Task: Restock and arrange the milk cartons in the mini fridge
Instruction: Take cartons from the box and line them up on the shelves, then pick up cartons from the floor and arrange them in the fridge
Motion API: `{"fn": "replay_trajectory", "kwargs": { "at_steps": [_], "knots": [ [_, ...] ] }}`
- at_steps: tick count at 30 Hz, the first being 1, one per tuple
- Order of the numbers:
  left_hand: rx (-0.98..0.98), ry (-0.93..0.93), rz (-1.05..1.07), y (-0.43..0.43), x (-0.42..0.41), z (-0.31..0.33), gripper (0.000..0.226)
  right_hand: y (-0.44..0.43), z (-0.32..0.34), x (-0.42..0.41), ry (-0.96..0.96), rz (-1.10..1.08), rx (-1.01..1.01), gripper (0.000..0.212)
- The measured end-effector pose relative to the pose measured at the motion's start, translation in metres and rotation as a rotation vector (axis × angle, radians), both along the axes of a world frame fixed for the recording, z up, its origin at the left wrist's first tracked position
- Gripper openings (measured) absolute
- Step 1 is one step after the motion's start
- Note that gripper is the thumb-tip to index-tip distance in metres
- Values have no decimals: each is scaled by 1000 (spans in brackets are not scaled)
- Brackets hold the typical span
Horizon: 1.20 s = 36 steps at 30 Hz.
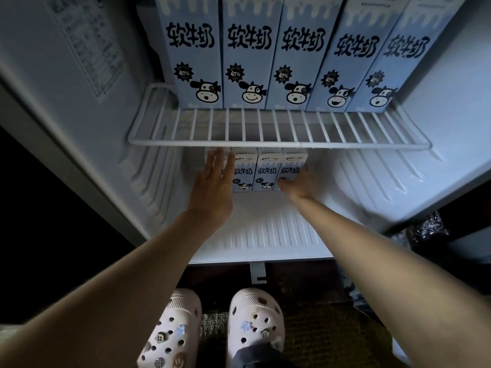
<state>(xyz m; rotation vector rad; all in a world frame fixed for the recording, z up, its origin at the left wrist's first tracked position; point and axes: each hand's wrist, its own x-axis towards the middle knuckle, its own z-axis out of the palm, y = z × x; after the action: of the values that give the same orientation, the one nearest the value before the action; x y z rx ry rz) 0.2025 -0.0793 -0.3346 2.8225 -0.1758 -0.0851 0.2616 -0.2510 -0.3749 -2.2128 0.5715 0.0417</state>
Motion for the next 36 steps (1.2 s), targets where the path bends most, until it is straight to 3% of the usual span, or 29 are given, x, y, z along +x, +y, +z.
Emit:
{"fn": "replay_trajectory", "kwargs": {
  "at_steps": [8,12,17,23,30,36],
  "knots": [
    [-5,48,-3,0,-1,6,85,-2,8,-9,90,42,56,63],
    [-10,103,-29,3,-11,20,86,0,24,-31,171,82,-73,70],
    [-15,212,22,-12,-46,63,74,7,63,-89,78,250,-210,45],
    [-108,96,8,-26,-114,139,37,9,146,-177,-91,329,-377,34],
    [-161,-41,-18,-41,-218,227,28,-7,246,-302,-212,255,-326,29],
    [-310,-137,-149,-94,-309,256,23,-49,275,-420,-221,127,-376,26]
  ]
}}
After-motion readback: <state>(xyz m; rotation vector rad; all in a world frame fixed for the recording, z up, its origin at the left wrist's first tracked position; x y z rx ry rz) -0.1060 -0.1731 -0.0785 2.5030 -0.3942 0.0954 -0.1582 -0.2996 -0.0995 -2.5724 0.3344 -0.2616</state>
